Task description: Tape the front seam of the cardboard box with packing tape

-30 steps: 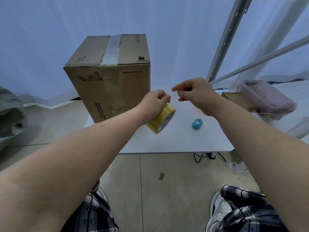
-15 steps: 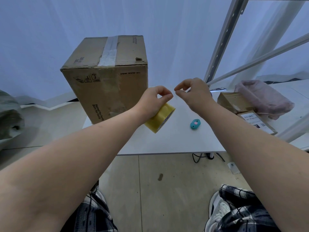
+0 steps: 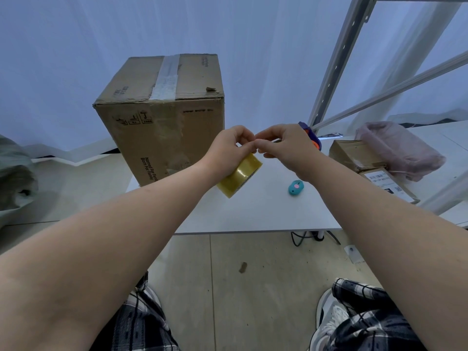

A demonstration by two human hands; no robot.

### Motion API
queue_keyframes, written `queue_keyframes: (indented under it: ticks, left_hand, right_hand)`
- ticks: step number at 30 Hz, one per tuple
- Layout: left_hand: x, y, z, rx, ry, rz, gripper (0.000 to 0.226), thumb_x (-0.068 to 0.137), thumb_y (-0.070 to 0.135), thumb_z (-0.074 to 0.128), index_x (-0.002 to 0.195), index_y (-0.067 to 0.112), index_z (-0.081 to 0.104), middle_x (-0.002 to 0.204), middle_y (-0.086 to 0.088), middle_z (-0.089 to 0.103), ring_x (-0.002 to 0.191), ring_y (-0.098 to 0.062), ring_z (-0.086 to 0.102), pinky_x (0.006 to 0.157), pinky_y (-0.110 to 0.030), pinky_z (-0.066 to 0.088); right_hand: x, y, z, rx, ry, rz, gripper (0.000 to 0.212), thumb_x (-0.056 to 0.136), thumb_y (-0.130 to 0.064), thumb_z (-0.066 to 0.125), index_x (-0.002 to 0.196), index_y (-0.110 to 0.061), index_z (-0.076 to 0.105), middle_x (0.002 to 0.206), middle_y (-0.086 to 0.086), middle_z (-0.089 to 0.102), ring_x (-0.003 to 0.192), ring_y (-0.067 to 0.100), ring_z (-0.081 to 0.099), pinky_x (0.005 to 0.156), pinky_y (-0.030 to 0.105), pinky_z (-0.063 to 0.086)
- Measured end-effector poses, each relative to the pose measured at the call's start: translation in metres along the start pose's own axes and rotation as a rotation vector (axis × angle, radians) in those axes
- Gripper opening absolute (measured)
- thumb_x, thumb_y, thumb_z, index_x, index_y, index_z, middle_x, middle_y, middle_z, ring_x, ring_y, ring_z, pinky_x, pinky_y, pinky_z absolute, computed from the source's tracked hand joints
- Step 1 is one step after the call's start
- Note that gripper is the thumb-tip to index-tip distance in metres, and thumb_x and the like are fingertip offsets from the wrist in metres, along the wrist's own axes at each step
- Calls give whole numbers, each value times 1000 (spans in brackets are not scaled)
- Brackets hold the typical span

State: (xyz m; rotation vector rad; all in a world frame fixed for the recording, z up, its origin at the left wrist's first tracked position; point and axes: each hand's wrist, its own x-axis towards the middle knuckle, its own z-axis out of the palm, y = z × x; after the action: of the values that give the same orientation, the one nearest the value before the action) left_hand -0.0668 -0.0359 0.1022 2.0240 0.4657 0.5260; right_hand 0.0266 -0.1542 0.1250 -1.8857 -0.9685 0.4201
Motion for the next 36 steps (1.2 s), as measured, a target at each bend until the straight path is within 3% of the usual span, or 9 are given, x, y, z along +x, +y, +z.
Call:
queue_keyframes:
  ticks: [4, 11, 15, 19, 22, 26, 29, 32, 36]
  left_hand:
    - [1, 0, 0, 36, 24, 17, 12, 89, 24, 65, 90, 13, 60, 76, 10, 60, 54, 17, 52, 56, 1, 38]
    - [1, -1, -3, 91, 4, 33, 6, 92, 21, 59, 92, 16, 59, 80, 13, 57, 66, 0, 49, 65, -15, 38]
    - [1, 0, 0, 119, -3, 14, 17, 90, 28, 61, 101, 15, 59, 93, 8, 57, 69, 0, 48, 65, -16, 37]
    - [0, 4, -1, -24, -88, -136, 38, 85, 30, 69, 115, 12, 55, 101, 2, 56, 81, -9, 53, 69, -23, 46]
    - [-2, 8, -4, -172, -184, -231, 33, 86, 19, 68, 116, 13, 54, 95, 1, 58, 80, -12, 56, 69, -22, 46]
    - [-4, 10, -8, -203, -228, -276, 31, 87, 13, 64, 116, 19, 55, 82, -1, 62, 70, -12, 54, 67, -24, 41]
    - [-4, 14, -8, -139, -229, -260, 34, 88, 19, 65, 120, 20, 53, 98, -8, 67, 83, -17, 58, 73, -27, 42]
    - [-3, 17, -3, -102, -190, -228, 35, 89, 22, 64, 122, 21, 52, 111, -11, 65, 98, -23, 58, 75, -26, 42]
    - [-3, 13, 4, -7, -146, -157, 34, 90, 19, 61, 122, 22, 52, 102, -12, 64, 94, -24, 57, 75, -31, 45]
  right_hand:
    - [1, -3, 3, 25, 17, -7, 25, 84, -15, 68, 106, -3, 67, 98, 14, 71, 87, 20, 67, 75, 20, 57]
    - [3, -2, 2, 37, 49, 17, 21, 87, 0, 60, 108, 0, 64, 99, 22, 70, 90, 30, 69, 71, 20, 57]
    - [8, 1, 1, -174, 141, -17, 20, 86, -2, 59, 103, -4, 68, 90, 14, 72, 72, 16, 65, 74, 25, 55]
    - [10, -2, -1, -303, 203, -104, 17, 87, -5, 57, 98, -5, 70, 86, 8, 69, 73, 13, 60, 77, 26, 53]
    - [7, -4, -3, -260, 227, -109, 18, 89, -5, 54, 97, -5, 70, 81, 4, 65, 76, 15, 62, 78, 28, 53]
    - [5, -7, -3, -217, 206, -132, 18, 92, -6, 52, 103, -7, 66, 86, 5, 65, 75, 14, 61, 73, 21, 51]
    - [6, -5, -3, -225, 226, -122, 18, 93, -6, 51, 108, -11, 60, 87, 7, 64, 77, 17, 61, 67, 18, 48]
    - [8, -3, -4, -340, 207, -136, 24, 96, -6, 43, 106, -9, 64, 97, 10, 66, 83, 16, 59, 73, 22, 47]
    - [9, -1, -5, -515, 161, -154, 30, 96, -6, 40, 112, -9, 66, 113, 12, 66, 93, 20, 58, 79, 27, 44]
